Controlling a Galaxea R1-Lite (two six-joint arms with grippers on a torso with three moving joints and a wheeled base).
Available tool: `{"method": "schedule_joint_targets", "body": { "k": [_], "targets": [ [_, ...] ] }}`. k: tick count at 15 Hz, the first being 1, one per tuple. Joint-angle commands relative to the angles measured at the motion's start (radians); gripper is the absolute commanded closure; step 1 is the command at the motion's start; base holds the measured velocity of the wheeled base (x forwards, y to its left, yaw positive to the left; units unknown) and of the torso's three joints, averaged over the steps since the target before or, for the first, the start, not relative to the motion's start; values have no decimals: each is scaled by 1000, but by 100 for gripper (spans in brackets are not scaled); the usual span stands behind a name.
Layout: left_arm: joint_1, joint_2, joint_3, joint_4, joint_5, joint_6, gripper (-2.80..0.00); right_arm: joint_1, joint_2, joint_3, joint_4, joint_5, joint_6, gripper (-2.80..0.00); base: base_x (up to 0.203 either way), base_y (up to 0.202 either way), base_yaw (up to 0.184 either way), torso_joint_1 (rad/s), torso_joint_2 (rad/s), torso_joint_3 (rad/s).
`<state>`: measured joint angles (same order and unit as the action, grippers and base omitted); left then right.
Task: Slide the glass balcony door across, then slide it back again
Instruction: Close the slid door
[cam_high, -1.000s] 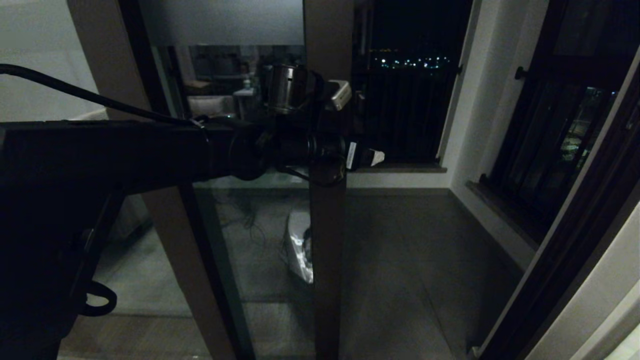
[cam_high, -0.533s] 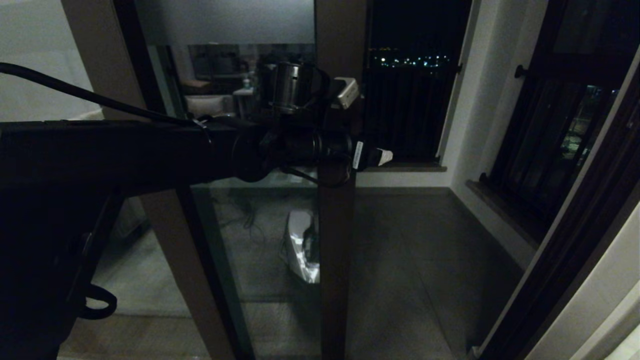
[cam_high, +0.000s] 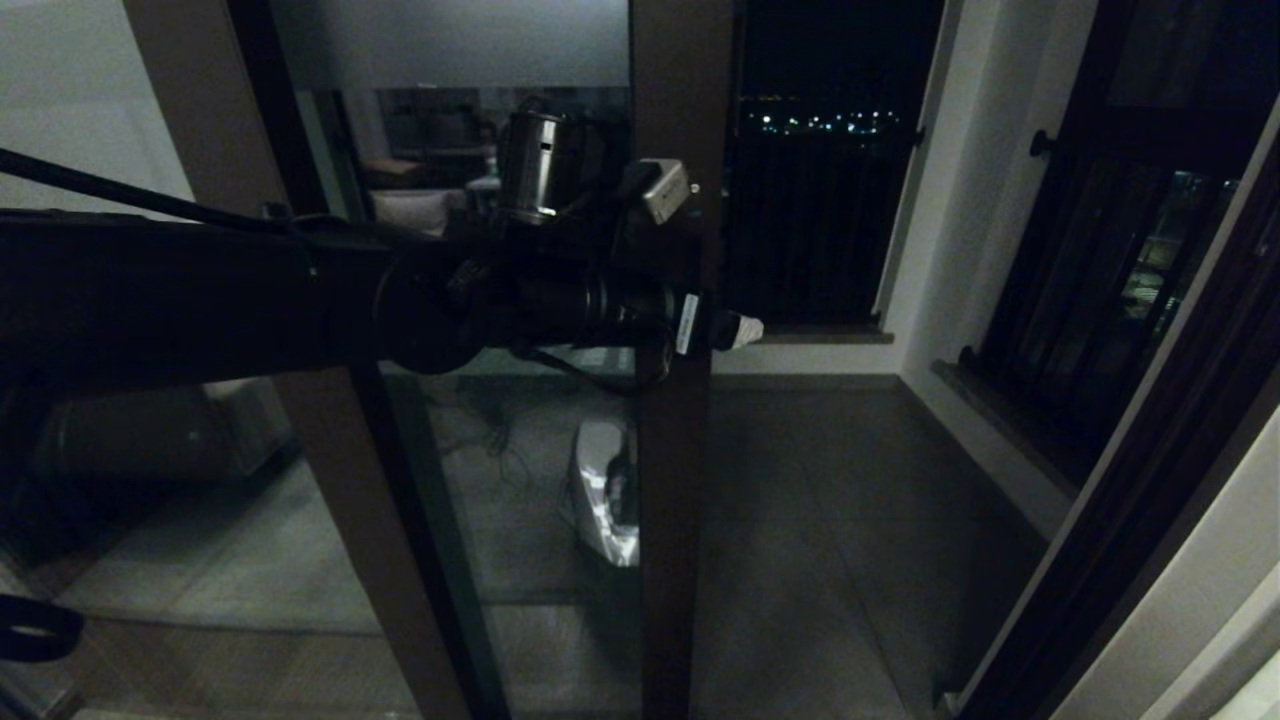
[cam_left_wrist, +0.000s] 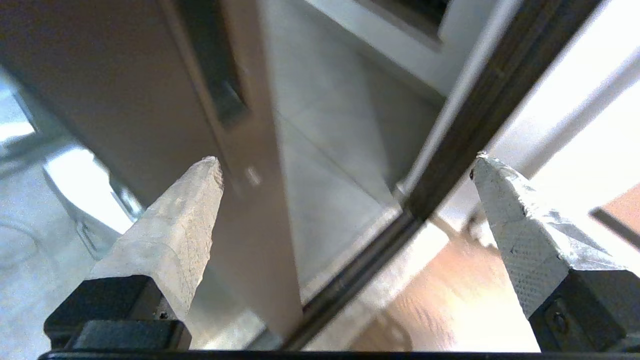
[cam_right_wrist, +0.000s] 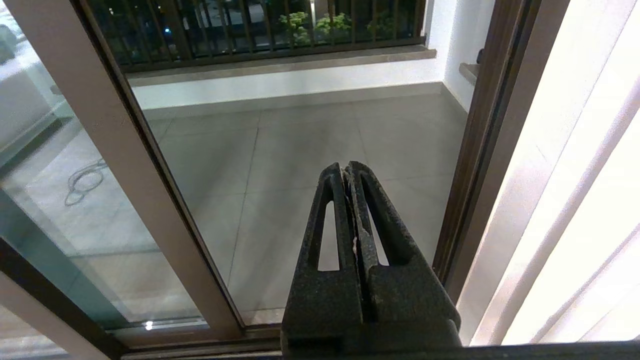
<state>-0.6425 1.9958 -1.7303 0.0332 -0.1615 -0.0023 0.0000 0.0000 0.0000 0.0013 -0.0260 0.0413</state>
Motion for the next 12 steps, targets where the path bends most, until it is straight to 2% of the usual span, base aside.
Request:
{"method": "schedule_joint_targets", "body": {
  "k": [1, 5, 7, 9, 10, 11, 12],
  "targets": [
    [1, -194, 172, -2, 18, -1, -280, 0, 0, 0, 0, 0, 0, 0, 0, 0, 0, 0, 0, 0],
    [38, -531, 490, -51, 89, 1, -280, 0, 0, 0, 0, 0, 0, 0, 0, 0, 0, 0, 0, 0],
    [47, -717, 595, -39, 183, 3, -280, 0, 0, 0, 0, 0, 0, 0, 0, 0, 0, 0, 0, 0],
    [56, -896, 671, 13, 327, 3, -280, 0, 0, 0, 0, 0, 0, 0, 0, 0, 0, 0, 0, 0],
    [67, -974, 700, 39, 371, 4, 0, 0, -2, 0, 0, 0, 2, 0, 0, 0, 0, 0, 0, 0],
    [103, -1055, 731, 69, 403, 7, 0, 0, -1, 0, 0, 0, 0, 0, 0, 0, 0, 0, 0, 0],
    [177, -1123, 760, 96, 423, 12, 0, 0, 0, 0, 0, 0, 0, 0, 0, 0, 0, 0, 0, 0]
  ]
}}
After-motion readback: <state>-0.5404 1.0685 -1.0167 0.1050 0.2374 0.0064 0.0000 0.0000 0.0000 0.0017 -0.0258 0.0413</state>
